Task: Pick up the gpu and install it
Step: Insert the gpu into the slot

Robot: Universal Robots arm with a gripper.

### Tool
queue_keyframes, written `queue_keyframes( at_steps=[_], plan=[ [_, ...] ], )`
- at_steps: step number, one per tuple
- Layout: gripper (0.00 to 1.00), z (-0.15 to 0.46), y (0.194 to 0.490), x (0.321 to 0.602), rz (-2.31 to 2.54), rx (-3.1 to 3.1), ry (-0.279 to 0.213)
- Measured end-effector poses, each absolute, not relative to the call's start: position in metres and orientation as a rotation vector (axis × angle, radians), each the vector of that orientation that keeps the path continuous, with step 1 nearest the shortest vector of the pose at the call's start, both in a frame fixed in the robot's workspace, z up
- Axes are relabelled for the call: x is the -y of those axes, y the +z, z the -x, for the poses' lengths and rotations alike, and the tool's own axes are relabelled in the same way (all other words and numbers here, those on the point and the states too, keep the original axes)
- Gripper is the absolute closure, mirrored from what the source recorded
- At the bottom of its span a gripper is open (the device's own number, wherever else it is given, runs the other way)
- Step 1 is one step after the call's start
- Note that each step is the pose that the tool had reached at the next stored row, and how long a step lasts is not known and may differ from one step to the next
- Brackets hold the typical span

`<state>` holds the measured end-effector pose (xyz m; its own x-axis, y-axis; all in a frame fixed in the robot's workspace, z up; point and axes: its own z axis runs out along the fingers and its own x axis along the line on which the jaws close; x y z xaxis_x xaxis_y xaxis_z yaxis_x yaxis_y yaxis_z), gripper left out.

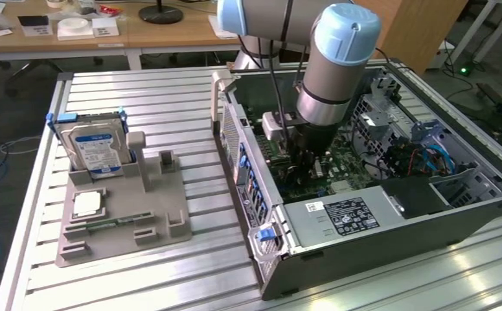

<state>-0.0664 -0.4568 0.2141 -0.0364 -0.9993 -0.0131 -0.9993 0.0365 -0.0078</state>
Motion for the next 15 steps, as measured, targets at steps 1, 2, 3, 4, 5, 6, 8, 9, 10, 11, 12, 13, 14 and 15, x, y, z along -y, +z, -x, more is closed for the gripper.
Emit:
queue_keyframes(
  at_steps=[1, 2, 3, 4, 5, 6, 8, 9, 10, 11, 12, 13, 14, 15],
  plan=[
    [0.65, 0.066, 0.218, 0.457, 2.17, -2.251, 0.005],
    [0.65, 0.066, 0.222, 0.457, 2.17, -2.25, 0.004],
    [0.65, 0.066, 0.225, 0.457, 2.169, -2.25, 0.003],
    [0.65, 0.066, 0.229, 0.457, 2.169, -2.25, 0.002],
    [0.65, 0.066, 0.233, 0.457, 2.169, -2.249, 0.002],
    [0.65, 0.066, 0.238, 0.457, 2.168, -2.249, 0.001],
    [0.65, 0.066, 0.246, 0.457, 2.168, -2.248, 0.0],
    [0.65, 0.066, 0.251, 0.457, 2.168, -2.248, -0.001],
    [0.65, 0.066, 0.255, 0.457, 2.167, -2.248, -0.001],
    [0.65, 0.066, 0.26, 0.457, 2.167, -2.248, -0.001],
    [0.65, 0.066, 0.264, 0.457, 2.167, -2.248, -0.002],
    [0.65, 0.066, 0.269, 0.457, 2.167, -2.248, -0.002],
    [0.65, 0.066, 0.273, 0.457, 2.167, -2.247, -0.003],
    [0.65, 0.066, 0.277, 0.457, 2.167, -2.247, -0.003]
  ],
)
